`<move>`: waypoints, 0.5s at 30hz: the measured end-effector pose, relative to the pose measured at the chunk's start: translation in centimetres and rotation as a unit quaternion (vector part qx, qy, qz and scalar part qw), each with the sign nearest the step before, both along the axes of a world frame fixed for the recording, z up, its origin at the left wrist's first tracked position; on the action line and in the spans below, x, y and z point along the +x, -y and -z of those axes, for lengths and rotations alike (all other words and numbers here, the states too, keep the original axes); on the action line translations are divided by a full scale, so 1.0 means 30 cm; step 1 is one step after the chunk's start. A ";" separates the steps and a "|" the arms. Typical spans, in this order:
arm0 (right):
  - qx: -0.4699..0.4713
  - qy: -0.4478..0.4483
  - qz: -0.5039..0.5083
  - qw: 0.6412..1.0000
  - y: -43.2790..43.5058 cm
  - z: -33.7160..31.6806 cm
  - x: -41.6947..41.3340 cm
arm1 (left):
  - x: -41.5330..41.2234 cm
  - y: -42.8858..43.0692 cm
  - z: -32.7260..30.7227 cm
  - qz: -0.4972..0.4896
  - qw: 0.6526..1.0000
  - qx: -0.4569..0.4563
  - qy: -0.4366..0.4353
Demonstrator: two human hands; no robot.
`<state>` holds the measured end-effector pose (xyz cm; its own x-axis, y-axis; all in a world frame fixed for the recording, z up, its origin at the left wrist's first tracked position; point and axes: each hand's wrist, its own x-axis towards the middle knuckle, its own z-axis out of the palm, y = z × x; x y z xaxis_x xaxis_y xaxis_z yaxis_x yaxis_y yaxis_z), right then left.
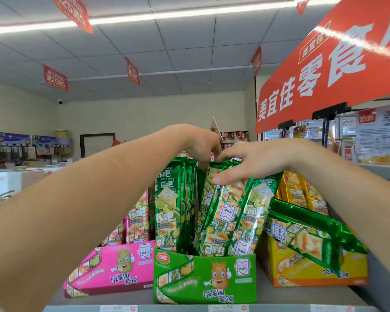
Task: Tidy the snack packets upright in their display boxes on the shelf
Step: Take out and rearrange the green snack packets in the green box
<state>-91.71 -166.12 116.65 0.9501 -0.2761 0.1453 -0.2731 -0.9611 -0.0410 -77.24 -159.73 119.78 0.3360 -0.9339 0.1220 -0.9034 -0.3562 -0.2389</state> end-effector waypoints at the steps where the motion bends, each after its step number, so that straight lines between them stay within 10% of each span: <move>1: -0.009 -0.001 0.007 1.000 0.002 0.000 0.001 | 0.006 0.000 0.002 -0.003 1.000 0.001 -0.005; 15: 0.004 0.011 -0.010 1.000 0.004 -0.011 -0.022 | 0.033 0.002 0.025 -0.020 0.998 0.013 -0.053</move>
